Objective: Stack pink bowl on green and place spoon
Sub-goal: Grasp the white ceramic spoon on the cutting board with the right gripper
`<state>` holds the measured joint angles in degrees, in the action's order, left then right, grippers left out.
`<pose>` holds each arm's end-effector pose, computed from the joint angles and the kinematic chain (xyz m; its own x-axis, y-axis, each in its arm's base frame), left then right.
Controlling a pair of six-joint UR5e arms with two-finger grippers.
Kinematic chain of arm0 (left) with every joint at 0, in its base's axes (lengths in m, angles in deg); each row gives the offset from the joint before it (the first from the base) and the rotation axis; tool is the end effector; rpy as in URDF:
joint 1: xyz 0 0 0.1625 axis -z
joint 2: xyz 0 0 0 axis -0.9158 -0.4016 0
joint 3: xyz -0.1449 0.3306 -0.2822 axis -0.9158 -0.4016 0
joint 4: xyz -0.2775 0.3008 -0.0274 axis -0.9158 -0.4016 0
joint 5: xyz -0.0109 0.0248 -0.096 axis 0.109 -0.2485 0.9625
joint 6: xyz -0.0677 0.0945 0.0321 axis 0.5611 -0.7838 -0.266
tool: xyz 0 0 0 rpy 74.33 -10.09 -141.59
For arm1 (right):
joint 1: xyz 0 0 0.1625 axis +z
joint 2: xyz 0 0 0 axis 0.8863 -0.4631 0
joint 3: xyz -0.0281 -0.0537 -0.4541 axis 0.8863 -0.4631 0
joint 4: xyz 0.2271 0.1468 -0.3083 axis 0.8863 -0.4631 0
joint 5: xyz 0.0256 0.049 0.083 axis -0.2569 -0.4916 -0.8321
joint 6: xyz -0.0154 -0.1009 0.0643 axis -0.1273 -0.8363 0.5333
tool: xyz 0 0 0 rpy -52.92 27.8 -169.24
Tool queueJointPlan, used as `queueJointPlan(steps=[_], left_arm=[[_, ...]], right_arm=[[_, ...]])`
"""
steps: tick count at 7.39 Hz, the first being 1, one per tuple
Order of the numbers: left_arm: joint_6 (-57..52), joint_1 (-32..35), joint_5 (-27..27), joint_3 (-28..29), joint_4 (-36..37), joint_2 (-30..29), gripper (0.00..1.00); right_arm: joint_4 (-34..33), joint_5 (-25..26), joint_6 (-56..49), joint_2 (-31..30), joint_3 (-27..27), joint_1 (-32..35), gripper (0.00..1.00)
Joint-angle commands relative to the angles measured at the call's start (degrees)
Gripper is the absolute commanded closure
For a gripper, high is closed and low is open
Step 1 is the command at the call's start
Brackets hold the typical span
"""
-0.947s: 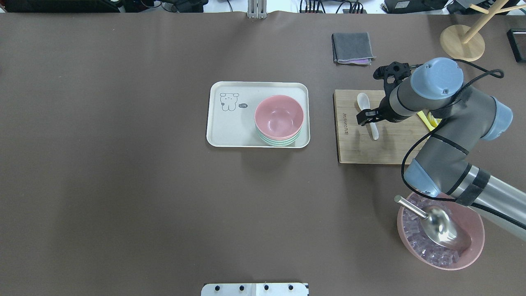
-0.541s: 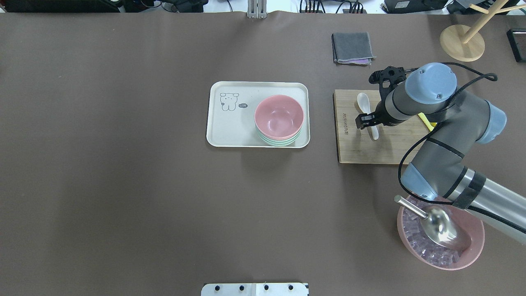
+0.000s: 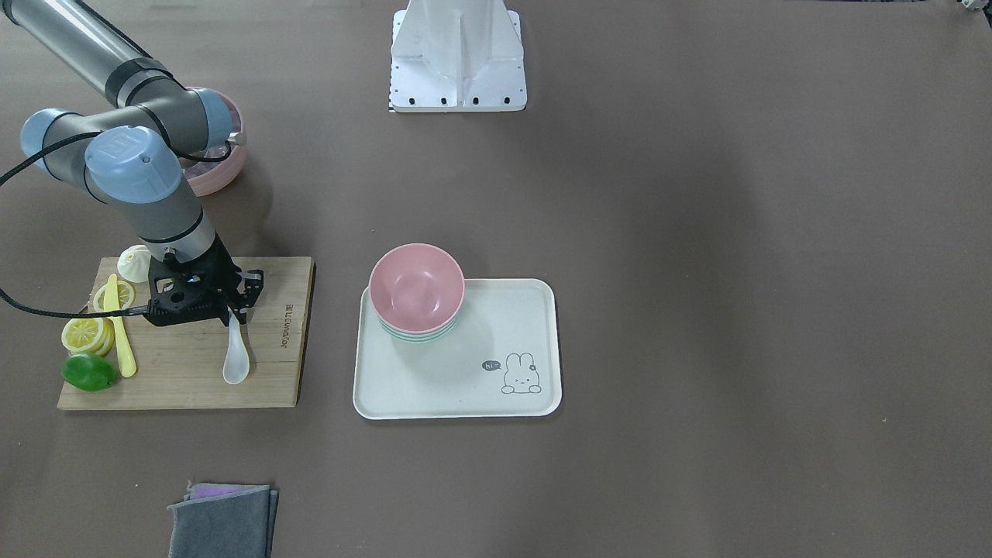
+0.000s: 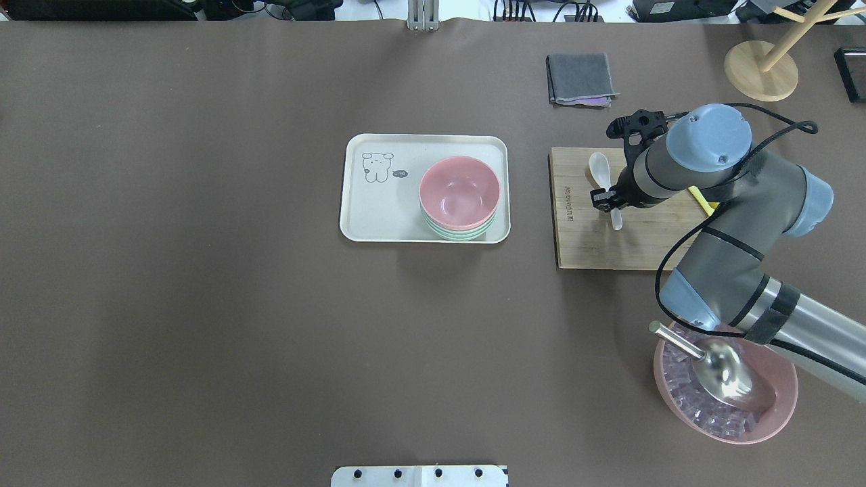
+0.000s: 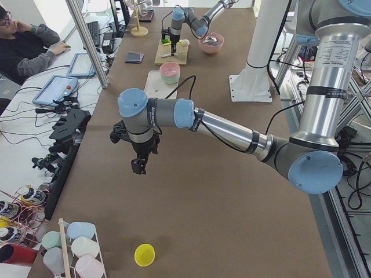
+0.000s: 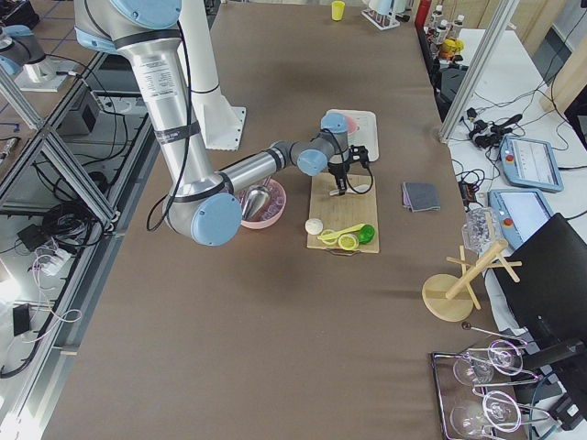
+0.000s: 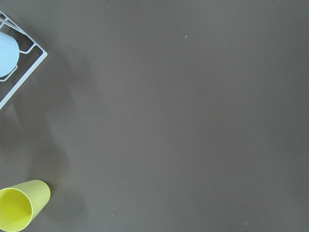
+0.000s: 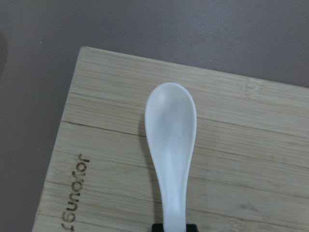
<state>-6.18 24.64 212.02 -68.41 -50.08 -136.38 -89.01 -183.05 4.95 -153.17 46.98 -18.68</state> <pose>-0.0591 -0.5291 0.5648 0.6879 0.3352 -0.6438 -0.2306 0.9420 0.2440 -0.4138 -0.5260 0.4755 0.7384 -0.1559 0.6560 -0.0167 0.9684 0.2490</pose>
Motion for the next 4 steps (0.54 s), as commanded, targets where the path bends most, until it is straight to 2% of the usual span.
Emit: queueJointPlan(steps=[1,4], left_arm=[[0.00,0.00,0.00,-0.01,0.00,0.10,0.01],[0.44,0.00,0.00,-0.10,0.00,0.10,0.01]], right_arm=[[0.00,0.00,0.00,0.02,0.69,0.04,1.00],[-0.88,-1.31,0.26,3.88,1.31,1.88,1.00]])
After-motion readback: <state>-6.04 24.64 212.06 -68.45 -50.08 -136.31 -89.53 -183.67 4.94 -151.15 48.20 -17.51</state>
